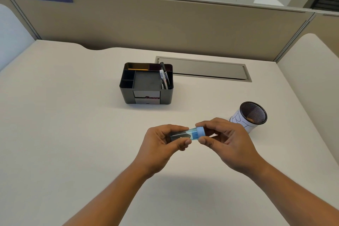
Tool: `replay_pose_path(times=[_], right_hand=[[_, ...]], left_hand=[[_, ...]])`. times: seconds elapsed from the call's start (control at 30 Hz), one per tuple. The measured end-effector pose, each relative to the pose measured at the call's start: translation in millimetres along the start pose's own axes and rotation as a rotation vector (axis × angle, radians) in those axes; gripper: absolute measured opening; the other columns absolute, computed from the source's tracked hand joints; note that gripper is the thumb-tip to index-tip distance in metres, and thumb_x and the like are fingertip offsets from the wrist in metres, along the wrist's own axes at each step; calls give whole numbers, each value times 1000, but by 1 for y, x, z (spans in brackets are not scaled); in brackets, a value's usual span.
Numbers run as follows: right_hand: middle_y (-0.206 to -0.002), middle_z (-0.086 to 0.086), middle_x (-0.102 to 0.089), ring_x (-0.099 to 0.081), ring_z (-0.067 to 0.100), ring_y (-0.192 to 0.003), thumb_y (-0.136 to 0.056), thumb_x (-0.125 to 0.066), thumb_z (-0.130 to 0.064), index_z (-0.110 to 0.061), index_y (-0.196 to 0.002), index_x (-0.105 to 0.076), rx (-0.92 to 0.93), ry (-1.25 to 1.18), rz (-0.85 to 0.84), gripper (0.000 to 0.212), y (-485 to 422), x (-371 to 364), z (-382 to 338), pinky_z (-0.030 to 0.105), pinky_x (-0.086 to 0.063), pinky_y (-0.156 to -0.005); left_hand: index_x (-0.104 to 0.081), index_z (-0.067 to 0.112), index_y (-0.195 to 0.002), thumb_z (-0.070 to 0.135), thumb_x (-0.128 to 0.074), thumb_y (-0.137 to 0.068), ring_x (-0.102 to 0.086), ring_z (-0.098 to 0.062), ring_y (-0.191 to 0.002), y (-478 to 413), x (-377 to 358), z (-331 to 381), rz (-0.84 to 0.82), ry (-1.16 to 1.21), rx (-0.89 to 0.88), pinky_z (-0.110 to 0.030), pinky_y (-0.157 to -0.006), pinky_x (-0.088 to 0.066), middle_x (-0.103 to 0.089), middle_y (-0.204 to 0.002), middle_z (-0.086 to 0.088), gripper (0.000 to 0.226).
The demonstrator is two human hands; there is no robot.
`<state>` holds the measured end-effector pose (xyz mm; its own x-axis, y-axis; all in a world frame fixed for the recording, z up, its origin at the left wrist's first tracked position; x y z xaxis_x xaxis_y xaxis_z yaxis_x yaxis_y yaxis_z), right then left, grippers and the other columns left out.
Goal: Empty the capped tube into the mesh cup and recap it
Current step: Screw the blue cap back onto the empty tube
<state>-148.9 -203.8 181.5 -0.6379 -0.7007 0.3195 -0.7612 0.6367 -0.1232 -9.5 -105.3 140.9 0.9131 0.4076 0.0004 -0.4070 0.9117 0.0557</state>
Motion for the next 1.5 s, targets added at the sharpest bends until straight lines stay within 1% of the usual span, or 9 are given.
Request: replay_pose_path(times=[0.27, 0.53, 0.73, 0.93, 1.13, 1.3, 1.37, 1.43, 1.5], right_hand=[[-93, -6, -74, -70, 11, -80, -81, -77, 1, -29, -99, -74, -47, -13, 33, 35, 2, 1, 10, 17, -57, -69], [-96, -6, -79, -74, 13, -85, -81, -77, -6, -28, -100, -75, -81, -130, 171, 28, -1, 5, 18, 19, -60, -73], [-106, -11, -76, -71, 7, -99, -77, -79, -20, -31, -110, -71, -61, -140, 166, 36, -8, 2, 23, 15, -58, -74], [-124, -20, -61, -59, 2, -113, -83, -78, -26, -41, -128, -55, -138, 176, 111, 53, 4, -13, 71, 22, -58, -81], [-139, -29, -35, -34, -3, -133, -90, -59, -49, -41, -141, -40, -144, 699, -117, 55, 27, -31, 132, 15, -28, -108], [-134, -2, -61, -60, 23, -123, -73, -83, -39, -15, -120, -70, -67, 878, -135, 55, 27, -36, 152, 39, -50, -98], [-123, 4, -70, -68, 28, -113, -82, -67, -51, -11, -108, -76, 5, 900, -32, 48, 24, -34, 147, 44, -59, -83], [-120, 6, -72, -68, 27, -111, -92, -33, -65, -11, -105, -77, 61, 927, 25, 71, 27, -34, 141, 44, -60, -80], [-121, 7, -72, -68, 29, -111, -91, -26, -67, -10, -106, -77, 84, 918, 50, 78, 29, -34, 144, 44, -59, -82]], left_hand=[[-72, 38, -98, 37, -75, -70, -72, -14, -73, 2, -4, -1, 42, -69, -52, -18, -67, -56, -76, -86, 12, 28], [-69, 25, -116, 59, -60, -74, -61, 1, -91, -11, -1, 25, 25, -524, -214, -7, -71, -51, -64, -96, 19, 54], [-68, 26, -117, 36, -73, -82, -52, -7, -87, -22, 9, 37, 48, -758, -339, -18, -70, -45, -54, -97, 16, 36], [-67, 27, -120, 38, -69, -86, -56, -10, -92, -68, 58, 42, 188, -878, -288, -28, -76, -46, -70, -105, 5, 35], [-64, 23, -121, 27, -68, -89, -55, -12, -87, -124, 129, 32, 347, -939, -138, -29, -77, -50, -70, -112, -1, 32], [-64, 24, -118, 28, -67, -90, -55, -14, -85, -154, 145, 14, 316, -1064, -51, -26, -70, -47, -71, -112, -5, 29], [-65, 25, -119, 28, -68, -89, -57, -16, -88, -168, 146, 7, 302, -1083, -28, -29, -74, -52, -70, -113, -5, 29], [-66, 24, -118, 26, -69, -88, -60, -18, -93, -172, 144, 5, 292, -1104, -41, -31, -79, -53, -69, -115, -3, 30], [-67, 22, -117, 24, -71, -87, -59, -18, -98, -178, 141, 3, 282, -1092, -73, -30, -82, -50, -67, -117, 0, 30]])
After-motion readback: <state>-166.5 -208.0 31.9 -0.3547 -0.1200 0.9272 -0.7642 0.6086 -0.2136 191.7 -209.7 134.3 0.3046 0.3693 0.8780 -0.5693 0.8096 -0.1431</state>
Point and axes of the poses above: each hand's wrist, its own y-axis away from the middle knuckle, its own x-axis out of the back of the hand, z = x × y, the point moved 8 cm from there along -y, towards the middle knuckle
